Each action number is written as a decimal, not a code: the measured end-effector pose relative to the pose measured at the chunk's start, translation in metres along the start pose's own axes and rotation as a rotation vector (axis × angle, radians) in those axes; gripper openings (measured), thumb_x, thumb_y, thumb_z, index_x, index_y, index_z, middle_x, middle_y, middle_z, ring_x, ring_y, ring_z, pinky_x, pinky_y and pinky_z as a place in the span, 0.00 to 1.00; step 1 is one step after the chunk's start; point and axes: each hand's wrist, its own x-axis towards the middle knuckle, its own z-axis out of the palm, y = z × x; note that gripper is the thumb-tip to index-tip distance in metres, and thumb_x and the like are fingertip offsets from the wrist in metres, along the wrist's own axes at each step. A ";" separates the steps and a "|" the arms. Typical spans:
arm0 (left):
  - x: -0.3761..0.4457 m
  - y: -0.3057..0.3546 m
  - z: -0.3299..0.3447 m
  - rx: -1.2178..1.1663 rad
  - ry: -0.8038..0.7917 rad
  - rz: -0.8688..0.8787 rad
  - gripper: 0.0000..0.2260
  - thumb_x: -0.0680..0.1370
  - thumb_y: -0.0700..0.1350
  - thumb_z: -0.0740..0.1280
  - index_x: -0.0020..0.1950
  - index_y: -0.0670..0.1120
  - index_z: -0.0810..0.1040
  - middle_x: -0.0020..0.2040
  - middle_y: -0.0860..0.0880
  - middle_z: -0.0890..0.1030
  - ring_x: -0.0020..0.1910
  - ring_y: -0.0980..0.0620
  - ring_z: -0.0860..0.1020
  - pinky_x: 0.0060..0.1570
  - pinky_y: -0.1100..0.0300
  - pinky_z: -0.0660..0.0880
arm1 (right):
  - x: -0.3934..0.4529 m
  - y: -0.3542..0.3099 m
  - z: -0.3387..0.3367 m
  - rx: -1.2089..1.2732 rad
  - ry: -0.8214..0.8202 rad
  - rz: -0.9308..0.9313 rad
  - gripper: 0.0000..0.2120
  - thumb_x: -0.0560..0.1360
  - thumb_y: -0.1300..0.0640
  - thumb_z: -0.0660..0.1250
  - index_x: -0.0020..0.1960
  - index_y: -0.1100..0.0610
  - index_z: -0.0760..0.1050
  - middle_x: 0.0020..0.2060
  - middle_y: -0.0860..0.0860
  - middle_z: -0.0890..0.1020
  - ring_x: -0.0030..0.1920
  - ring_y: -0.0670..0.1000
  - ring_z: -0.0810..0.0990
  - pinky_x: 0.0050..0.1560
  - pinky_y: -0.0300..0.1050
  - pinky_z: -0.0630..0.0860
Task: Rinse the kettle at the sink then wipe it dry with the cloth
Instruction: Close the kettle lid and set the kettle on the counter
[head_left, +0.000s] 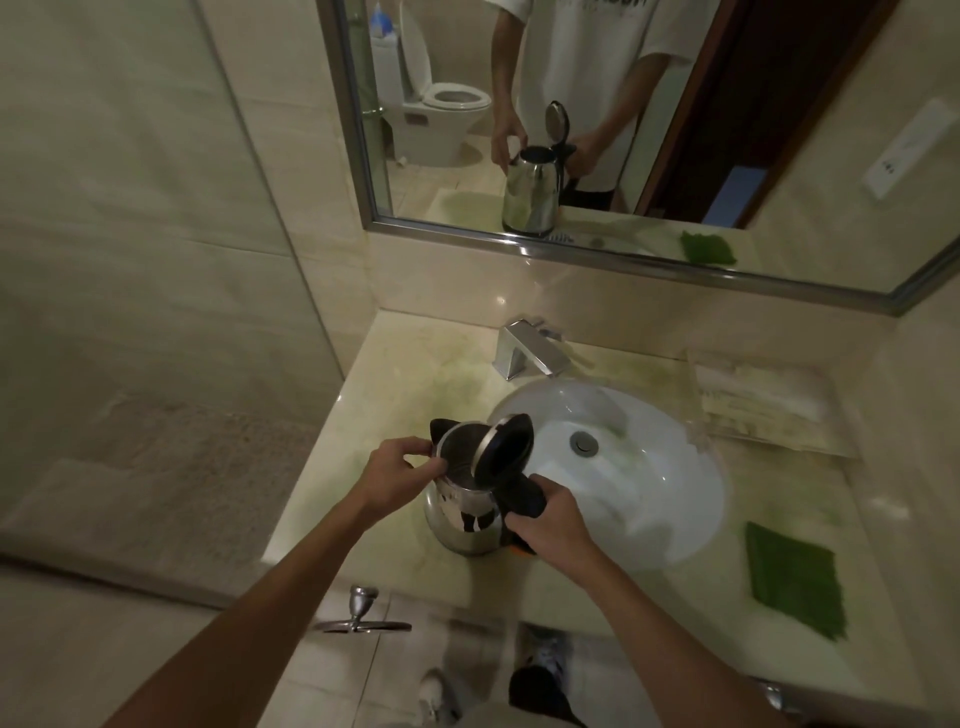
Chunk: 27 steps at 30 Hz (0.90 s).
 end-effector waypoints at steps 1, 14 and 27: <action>-0.001 -0.001 0.000 0.015 0.004 0.006 0.19 0.72 0.50 0.70 0.61 0.46 0.80 0.59 0.49 0.82 0.50 0.49 0.80 0.49 0.57 0.76 | -0.001 0.003 0.001 0.008 -0.015 -0.002 0.09 0.68 0.61 0.74 0.43 0.51 0.76 0.37 0.50 0.81 0.40 0.49 0.81 0.41 0.45 0.81; -0.008 -0.005 -0.007 -0.045 -0.091 0.034 0.17 0.79 0.52 0.61 0.62 0.45 0.78 0.60 0.45 0.80 0.44 0.53 0.79 0.38 0.61 0.74 | 0.005 -0.011 -0.020 0.016 -0.100 -0.092 0.36 0.62 0.19 0.59 0.50 0.50 0.73 0.49 0.51 0.82 0.50 0.51 0.82 0.57 0.53 0.80; -0.006 -0.006 -0.011 -0.151 -0.121 -0.046 0.24 0.82 0.54 0.47 0.65 0.42 0.75 0.61 0.49 0.77 0.47 0.48 0.77 0.41 0.57 0.73 | 0.028 -0.031 -0.014 -0.184 -0.102 -0.026 0.33 0.64 0.23 0.63 0.44 0.54 0.70 0.40 0.51 0.78 0.40 0.51 0.78 0.43 0.46 0.75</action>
